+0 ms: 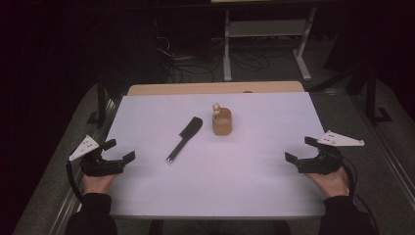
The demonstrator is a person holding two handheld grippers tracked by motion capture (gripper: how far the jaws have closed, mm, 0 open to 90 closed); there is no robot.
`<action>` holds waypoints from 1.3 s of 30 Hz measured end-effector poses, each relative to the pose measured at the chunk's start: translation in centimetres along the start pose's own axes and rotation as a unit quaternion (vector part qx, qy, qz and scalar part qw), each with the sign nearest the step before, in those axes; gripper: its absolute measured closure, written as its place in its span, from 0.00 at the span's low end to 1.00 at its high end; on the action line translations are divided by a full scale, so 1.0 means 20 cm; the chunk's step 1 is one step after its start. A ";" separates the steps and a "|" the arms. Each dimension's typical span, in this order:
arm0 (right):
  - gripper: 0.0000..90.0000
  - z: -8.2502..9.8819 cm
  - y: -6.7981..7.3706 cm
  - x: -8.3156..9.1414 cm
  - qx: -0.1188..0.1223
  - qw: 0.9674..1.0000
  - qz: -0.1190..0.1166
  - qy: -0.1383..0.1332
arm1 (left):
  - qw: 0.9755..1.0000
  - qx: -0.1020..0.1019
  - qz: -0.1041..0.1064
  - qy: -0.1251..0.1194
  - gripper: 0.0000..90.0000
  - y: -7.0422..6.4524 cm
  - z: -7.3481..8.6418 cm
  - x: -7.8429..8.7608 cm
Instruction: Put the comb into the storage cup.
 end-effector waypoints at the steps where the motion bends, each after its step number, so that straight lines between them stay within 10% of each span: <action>1: 0.00 0.00 0.00 0.00 0.001 1.000 -0.001 0.000 | 1.000 0.000 0.000 0.000 0.00 0.00 0.00 0.00; 39: 0.00 0.02 0.02 0.01 0.007 1.000 -0.002 0.007 | 0.998 -0.027 0.015 0.051 0.00 -0.08 -0.05 0.02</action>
Point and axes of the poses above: each handheld gripper's, and its own axes: x roughly backward along the jaws, z roughly out of its underside, y roughly to its left, the point moved 10 cm from there along -x, roughly forward along the jaws, and after that the axes turned 10 degrees about y, right-handed, at the moved point
